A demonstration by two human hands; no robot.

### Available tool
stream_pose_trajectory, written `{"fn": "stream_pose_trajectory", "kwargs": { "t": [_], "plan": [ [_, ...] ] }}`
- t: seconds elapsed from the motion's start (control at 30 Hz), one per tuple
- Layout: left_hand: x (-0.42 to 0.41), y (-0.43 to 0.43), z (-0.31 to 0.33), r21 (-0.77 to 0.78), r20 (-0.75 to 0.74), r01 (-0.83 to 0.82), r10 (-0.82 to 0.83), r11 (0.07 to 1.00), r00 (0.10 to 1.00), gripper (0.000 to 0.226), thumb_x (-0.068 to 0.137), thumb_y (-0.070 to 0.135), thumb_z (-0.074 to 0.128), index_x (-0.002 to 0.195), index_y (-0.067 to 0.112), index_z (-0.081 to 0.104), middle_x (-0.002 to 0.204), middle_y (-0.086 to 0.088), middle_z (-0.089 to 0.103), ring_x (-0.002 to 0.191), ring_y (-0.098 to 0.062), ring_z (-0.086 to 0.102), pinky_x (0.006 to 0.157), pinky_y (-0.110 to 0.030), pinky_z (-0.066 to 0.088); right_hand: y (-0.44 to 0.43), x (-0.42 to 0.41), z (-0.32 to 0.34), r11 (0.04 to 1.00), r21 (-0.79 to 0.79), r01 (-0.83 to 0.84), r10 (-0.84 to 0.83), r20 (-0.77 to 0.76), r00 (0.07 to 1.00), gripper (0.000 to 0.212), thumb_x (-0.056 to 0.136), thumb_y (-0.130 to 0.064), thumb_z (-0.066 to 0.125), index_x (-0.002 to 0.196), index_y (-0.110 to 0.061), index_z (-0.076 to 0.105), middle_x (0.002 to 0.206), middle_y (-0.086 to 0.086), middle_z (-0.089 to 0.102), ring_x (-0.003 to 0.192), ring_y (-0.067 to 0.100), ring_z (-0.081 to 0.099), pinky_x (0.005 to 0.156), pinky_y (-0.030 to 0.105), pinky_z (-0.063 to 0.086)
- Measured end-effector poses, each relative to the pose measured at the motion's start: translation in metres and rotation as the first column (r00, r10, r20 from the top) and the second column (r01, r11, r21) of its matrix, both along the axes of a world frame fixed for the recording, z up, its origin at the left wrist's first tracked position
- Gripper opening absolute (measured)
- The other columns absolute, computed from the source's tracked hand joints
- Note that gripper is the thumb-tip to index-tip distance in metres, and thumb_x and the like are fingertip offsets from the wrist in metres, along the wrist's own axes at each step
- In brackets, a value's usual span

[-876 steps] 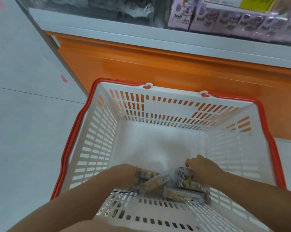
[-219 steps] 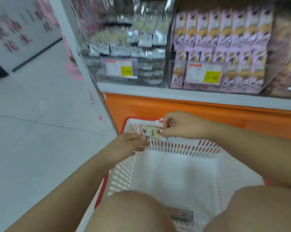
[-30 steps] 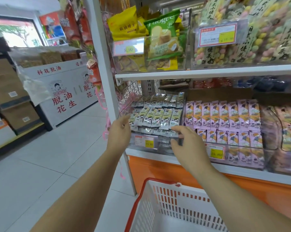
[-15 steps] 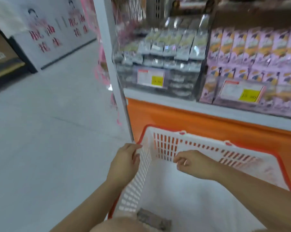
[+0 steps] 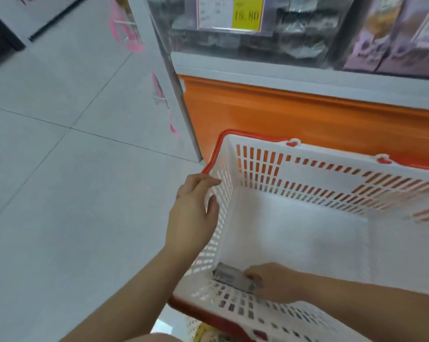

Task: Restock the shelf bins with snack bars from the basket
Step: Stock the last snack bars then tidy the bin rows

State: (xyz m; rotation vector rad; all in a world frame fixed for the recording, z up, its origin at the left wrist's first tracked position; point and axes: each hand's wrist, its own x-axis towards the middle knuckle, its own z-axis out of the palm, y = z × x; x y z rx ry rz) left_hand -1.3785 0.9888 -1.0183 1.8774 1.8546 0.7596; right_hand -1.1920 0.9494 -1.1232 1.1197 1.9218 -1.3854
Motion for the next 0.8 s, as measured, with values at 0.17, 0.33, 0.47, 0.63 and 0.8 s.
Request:
{"fn": "stream_pose_trajectory", "kwargs": {
  "t": [0.17,0.33,0.47,0.63,0.8],
  "plan": [
    [0.000,-0.001,0.001,-0.023,0.001,-0.003,0.003,1.000,1.000,0.033,0.089,0.009,0.054,0.118,0.024,0.060,0.122,0.012,0.047,0.111,-0.012,0.051,0.083,-0.027,0.048,-0.003,-0.007,-0.006,0.997,0.019,0.072,-0.072,0.024,0.997,0.025,0.095,-0.030,0.047,0.106,-0.009,0.055,0.117,0.012,0.057,0.096,0.024,0.052,0.078,0.029,0.037],
    [0.000,-0.001,0.000,-0.013,-0.001,0.000,0.000,1.000,1.000,0.032,0.090,0.010,0.053,0.118,0.024,0.061,0.123,0.013,0.047,0.112,-0.011,0.050,0.080,-0.027,0.049,0.003,-0.002,0.003,0.985,0.000,0.175,-0.175,-0.041,0.984,0.033,0.089,-0.024,0.059,0.121,-0.023,0.054,0.118,0.002,0.052,0.096,0.013,0.047,0.078,0.017,0.037],
    [0.000,-0.001,0.000,0.003,-0.008,0.000,0.000,1.000,1.000,0.032,0.090,0.010,0.054,0.117,0.023,0.062,0.123,0.012,0.048,0.112,-0.012,0.050,0.078,-0.025,0.047,0.022,0.012,0.031,0.937,0.286,0.203,-0.164,-0.154,0.974,0.030,0.083,-0.006,0.050,0.092,-0.035,0.052,0.101,-0.010,0.050,0.097,0.012,0.046,0.074,0.015,0.036],
    [-0.004,0.003,0.010,-0.173,-0.144,0.158,-0.183,0.972,0.972,0.038,0.093,0.021,0.054,0.131,0.027,0.052,0.134,0.008,0.041,0.124,-0.020,0.036,0.101,-0.027,0.034,0.047,0.021,0.097,0.823,0.547,0.151,-0.019,-0.240,0.971,0.039,0.087,0.000,0.049,0.112,-0.028,0.058,0.112,-0.013,0.051,0.098,0.004,0.035,0.077,0.013,0.029],
    [-0.006,0.005,0.053,-0.263,-0.144,0.163,-0.205,0.951,0.968,0.036,0.095,0.026,0.052,0.131,0.029,0.053,0.138,0.006,0.047,0.134,-0.018,0.030,0.110,-0.027,0.020,0.063,0.021,0.180,0.755,0.641,0.137,0.046,-0.260,0.965,0.039,0.083,0.001,0.055,0.111,-0.026,0.061,0.106,-0.015,0.051,0.094,0.003,0.043,0.083,0.018,0.037]
  ]
}}
